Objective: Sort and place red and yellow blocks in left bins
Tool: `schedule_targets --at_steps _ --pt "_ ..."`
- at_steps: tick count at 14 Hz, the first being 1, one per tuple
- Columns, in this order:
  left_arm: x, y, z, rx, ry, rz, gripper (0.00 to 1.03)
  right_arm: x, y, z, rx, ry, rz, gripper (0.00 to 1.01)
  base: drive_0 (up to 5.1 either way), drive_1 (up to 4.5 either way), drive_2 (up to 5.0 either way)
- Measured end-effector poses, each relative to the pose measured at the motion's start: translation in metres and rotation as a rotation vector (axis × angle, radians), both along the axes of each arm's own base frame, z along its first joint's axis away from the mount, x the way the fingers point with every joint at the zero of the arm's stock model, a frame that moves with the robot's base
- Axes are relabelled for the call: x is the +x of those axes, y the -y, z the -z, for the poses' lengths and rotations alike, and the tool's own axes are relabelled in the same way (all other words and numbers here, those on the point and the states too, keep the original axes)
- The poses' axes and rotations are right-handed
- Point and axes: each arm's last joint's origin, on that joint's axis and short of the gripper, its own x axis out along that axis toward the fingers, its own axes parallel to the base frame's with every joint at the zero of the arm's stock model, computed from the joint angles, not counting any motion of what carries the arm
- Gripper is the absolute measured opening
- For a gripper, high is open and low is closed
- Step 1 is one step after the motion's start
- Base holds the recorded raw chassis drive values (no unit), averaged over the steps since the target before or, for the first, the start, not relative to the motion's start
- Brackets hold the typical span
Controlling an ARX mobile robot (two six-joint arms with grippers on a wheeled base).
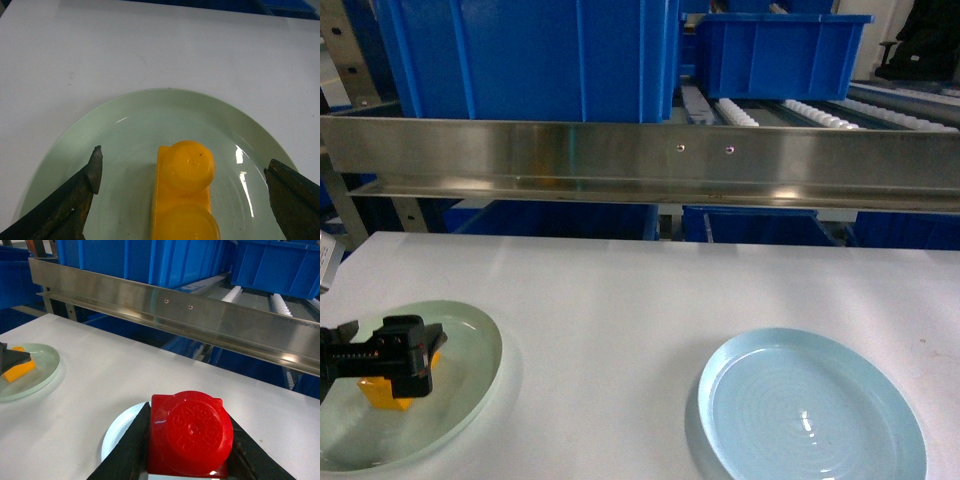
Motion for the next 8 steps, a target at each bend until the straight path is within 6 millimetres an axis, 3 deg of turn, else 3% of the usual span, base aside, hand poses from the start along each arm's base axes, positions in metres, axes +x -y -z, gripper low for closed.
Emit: schedule_targets --at_steps 7,8 --pt "0.010 0.004 0.013 -0.044 -0.022 0.000 0.98 0.008 -0.001 0.002 -0.023 -0.002 -0.047 0.28 0.0 0.00 0.0" --pt "0.012 0.006 0.013 -0.039 -0.013 0.001 0.88 0.010 0.000 0.002 -0.025 0.000 -0.049 0.28 0.0 0.00 0.0"
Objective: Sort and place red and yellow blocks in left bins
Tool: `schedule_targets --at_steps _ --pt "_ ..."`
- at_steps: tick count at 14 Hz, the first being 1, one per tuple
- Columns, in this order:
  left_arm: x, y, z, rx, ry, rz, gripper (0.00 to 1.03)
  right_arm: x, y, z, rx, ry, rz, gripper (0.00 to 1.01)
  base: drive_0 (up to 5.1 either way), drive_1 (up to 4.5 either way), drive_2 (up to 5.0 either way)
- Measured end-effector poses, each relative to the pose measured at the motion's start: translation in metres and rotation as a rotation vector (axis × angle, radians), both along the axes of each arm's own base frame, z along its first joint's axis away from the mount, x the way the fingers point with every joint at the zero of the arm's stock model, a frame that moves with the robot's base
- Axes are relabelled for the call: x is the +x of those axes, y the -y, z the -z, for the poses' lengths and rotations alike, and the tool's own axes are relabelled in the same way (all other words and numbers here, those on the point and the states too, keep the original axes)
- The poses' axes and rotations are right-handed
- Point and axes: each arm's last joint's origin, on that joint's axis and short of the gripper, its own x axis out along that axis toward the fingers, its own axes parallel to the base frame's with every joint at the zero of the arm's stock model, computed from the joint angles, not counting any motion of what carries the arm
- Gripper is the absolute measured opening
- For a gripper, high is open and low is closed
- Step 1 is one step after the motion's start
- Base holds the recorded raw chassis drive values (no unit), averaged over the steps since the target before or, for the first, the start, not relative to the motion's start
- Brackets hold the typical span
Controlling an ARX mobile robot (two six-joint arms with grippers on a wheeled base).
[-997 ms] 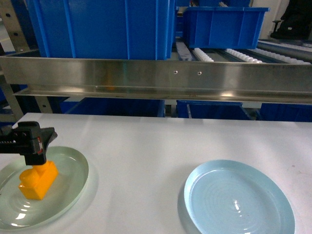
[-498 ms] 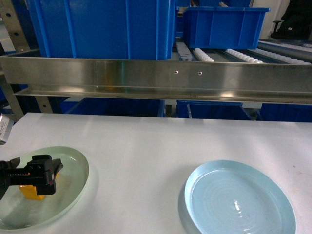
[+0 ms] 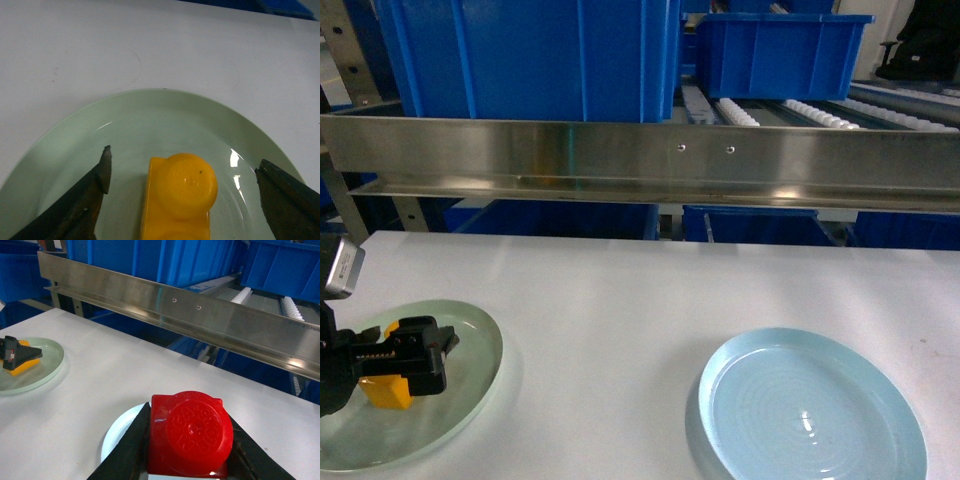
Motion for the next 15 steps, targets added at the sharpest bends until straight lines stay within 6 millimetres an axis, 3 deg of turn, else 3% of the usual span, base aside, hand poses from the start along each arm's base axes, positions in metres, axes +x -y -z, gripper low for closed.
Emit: schedule_targets --at_steps 5,6,10,13,15 --pt "0.007 0.006 0.007 0.037 -0.016 0.014 0.34 0.009 0.004 -0.001 -0.005 0.011 0.006 0.28 0.0 0.00 0.0" --pt "0.007 0.008 0.007 0.038 -0.018 0.019 0.29 0.009 0.006 -0.002 -0.004 0.010 0.013 0.28 0.0 0.00 0.0" --pt "0.001 0.007 0.000 0.052 -0.014 0.011 0.28 0.009 0.010 -0.003 -0.001 0.014 0.030 0.28 0.0 0.00 0.0" --pt "-0.002 0.003 -0.041 0.060 0.129 0.011 0.27 0.004 0.013 -0.006 0.000 0.038 0.048 0.28 0.0 0.00 0.0" --pt "-0.002 0.003 -0.040 0.059 0.118 0.013 0.27 0.003 0.013 -0.006 0.000 0.041 0.053 0.28 0.0 0.00 0.0"
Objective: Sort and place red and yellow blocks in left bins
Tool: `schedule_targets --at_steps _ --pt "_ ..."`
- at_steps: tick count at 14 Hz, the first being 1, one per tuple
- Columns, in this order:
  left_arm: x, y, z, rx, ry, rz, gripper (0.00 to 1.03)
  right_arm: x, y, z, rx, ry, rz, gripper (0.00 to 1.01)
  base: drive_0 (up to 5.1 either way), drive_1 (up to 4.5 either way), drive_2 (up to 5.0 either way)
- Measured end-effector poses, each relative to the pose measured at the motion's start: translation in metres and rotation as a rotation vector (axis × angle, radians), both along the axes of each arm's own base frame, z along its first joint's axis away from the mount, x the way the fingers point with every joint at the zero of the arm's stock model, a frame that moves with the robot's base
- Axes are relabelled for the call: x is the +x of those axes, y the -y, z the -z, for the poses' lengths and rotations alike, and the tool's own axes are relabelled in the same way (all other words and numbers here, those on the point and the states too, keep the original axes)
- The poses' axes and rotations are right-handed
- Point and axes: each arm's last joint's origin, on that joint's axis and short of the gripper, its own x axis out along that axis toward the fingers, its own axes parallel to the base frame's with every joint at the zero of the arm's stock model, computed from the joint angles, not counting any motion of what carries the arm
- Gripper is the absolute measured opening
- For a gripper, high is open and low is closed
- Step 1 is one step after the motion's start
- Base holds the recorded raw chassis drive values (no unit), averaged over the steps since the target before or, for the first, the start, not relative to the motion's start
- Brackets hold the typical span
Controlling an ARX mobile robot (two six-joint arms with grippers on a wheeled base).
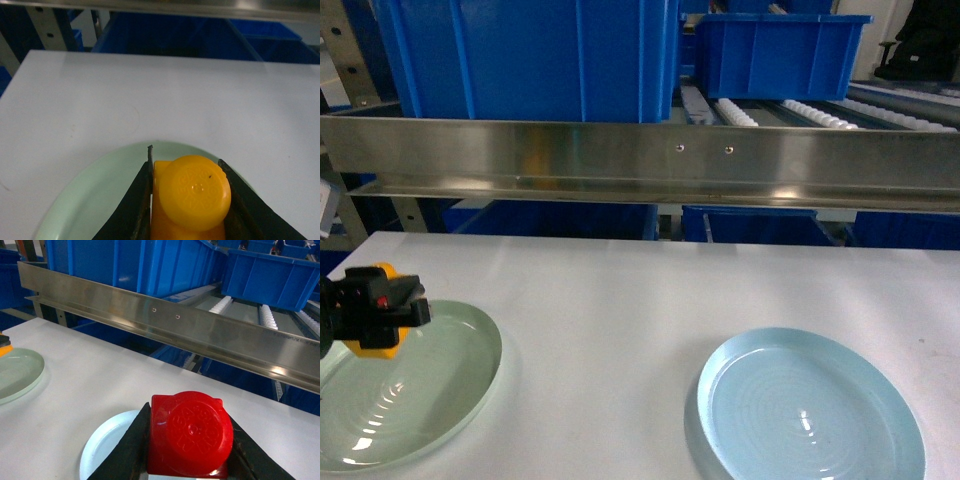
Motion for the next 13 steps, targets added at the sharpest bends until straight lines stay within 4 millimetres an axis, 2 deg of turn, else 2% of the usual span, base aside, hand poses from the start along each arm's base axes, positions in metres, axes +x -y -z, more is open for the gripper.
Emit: schedule_targets --at_steps 13 --pt "-0.0012 -0.0002 0.0033 0.000 -0.013 -0.001 0.27 0.0000 0.0000 0.0002 0.000 -0.001 0.000 0.28 0.0 0.00 0.0"
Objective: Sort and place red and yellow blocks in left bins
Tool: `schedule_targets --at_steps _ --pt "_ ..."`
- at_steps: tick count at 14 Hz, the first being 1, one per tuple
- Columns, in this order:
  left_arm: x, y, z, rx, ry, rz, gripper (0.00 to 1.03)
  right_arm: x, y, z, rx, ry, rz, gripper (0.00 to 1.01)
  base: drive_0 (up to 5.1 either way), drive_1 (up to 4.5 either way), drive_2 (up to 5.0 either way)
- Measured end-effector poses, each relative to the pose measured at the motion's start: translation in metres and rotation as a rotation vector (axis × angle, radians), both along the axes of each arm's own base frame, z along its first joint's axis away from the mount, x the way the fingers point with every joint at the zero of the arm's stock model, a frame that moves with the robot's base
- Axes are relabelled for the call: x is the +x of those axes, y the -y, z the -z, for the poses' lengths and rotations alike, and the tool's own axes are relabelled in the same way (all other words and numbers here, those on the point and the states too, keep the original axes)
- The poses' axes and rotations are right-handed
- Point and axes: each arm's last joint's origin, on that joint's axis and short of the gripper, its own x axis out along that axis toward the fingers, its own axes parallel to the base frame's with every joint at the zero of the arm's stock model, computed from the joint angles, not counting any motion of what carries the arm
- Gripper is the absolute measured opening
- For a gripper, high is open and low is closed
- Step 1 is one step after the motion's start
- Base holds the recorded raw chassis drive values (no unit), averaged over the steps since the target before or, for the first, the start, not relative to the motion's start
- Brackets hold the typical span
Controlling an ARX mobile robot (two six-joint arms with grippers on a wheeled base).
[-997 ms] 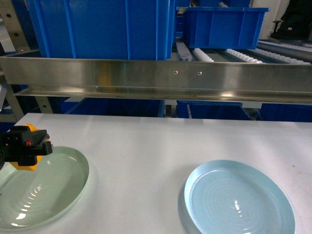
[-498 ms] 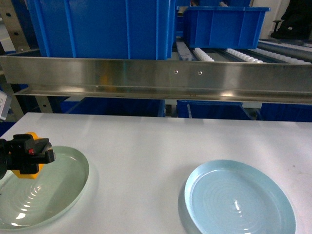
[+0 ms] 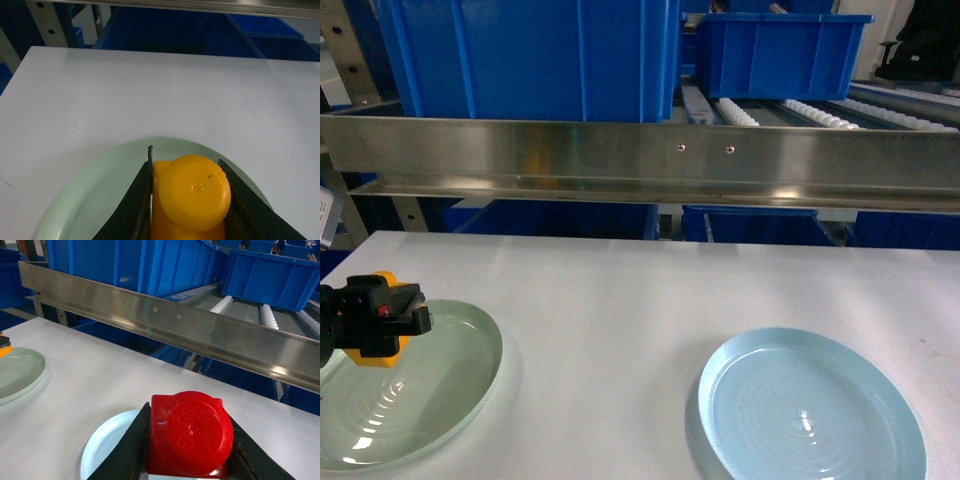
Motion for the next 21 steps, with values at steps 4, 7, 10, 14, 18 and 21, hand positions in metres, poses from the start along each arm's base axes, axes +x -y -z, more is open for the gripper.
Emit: schedule_targets --at_steps 4,7,10,14,18,21 --pt "0.000 0.001 -0.021 -0.003 0.067 0.026 0.27 0.000 0.000 0.000 0.000 0.000 0.000 0.28 0.0 0.00 0.0" --pt "-0.002 0.002 -0.047 -0.010 0.135 0.041 0.27 0.000 0.000 0.000 0.000 0.000 0.000 0.28 0.0 0.00 0.0" --pt "-0.019 0.005 -0.070 -0.034 0.185 0.067 0.27 0.000 0.000 0.000 0.000 0.000 0.000 0.28 0.0 0.00 0.0" --pt "-0.026 0.010 -0.086 -0.060 0.273 0.125 0.27 0.000 0.000 0.000 0.000 0.000 0.000 0.28 0.0 0.00 0.0" --pt "-0.026 0.010 -0.086 -0.060 0.275 0.124 0.27 0.000 0.000 0.000 0.000 0.000 0.000 0.28 -1.2 0.62 0.6" --pt "-0.026 0.011 -0.086 -0.061 0.276 0.133 0.27 0.000 0.000 0.000 0.000 0.000 0.003 0.28 -4.7 2.55 2.6"
